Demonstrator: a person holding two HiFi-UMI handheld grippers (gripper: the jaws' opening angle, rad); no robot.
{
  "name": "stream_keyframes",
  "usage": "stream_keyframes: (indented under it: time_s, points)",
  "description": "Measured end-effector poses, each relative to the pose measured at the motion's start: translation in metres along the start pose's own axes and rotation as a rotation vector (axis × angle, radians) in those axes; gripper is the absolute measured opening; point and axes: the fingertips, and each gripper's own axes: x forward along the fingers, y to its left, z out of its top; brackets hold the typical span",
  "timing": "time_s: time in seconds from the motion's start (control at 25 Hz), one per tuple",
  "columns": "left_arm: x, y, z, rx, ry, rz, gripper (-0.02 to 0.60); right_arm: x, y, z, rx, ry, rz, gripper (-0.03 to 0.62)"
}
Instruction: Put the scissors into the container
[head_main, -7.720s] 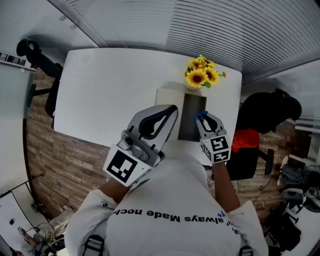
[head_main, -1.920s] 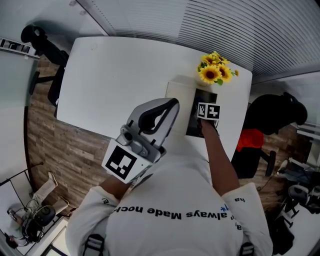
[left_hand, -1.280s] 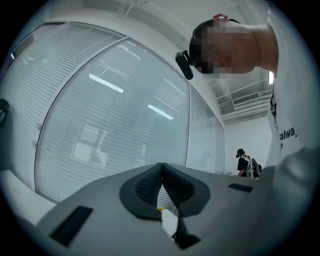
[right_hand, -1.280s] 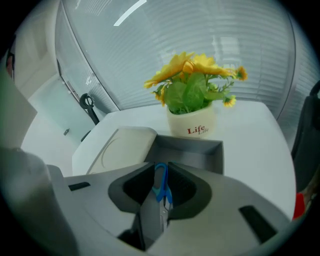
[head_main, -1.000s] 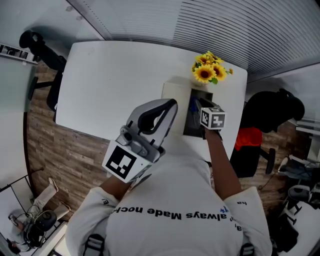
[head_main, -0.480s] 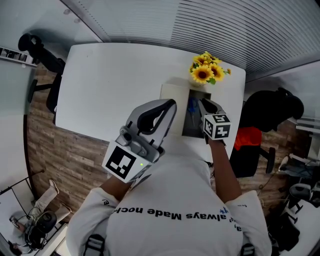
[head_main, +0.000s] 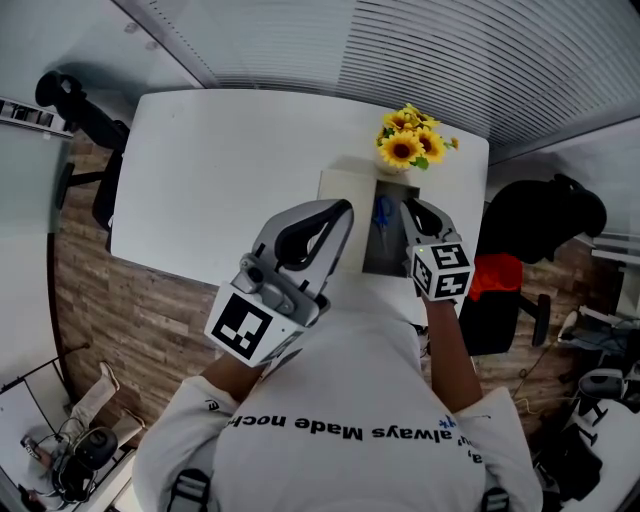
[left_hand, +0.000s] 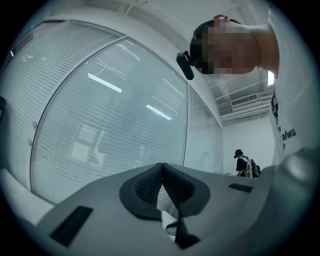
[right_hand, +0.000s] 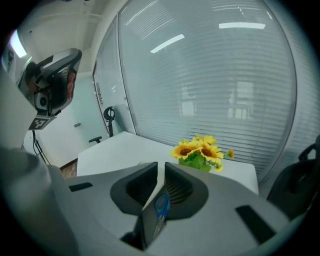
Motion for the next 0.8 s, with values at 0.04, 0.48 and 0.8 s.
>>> stream_keyframes:
  time_s: [0.04, 0.48, 0.8]
  points:
    - [0.000, 0.000, 0.000, 0.000, 0.000, -0.001, 0.018, -0.003, 0.001, 0.003, -0.004, -0.009, -0.001, 0.051]
    - [0.000, -0.001, -0.003, 0.001, 0.005, -0.006, 0.018, -0.041, 0.012, 0.043, -0.077, -0.104, -0.002, 0.035]
    - [0.001, -0.003, -0.001, 0.002, 0.004, -0.011, 0.018, -0.070, 0.023, 0.076, -0.148, -0.179, 0.002, 0.028]
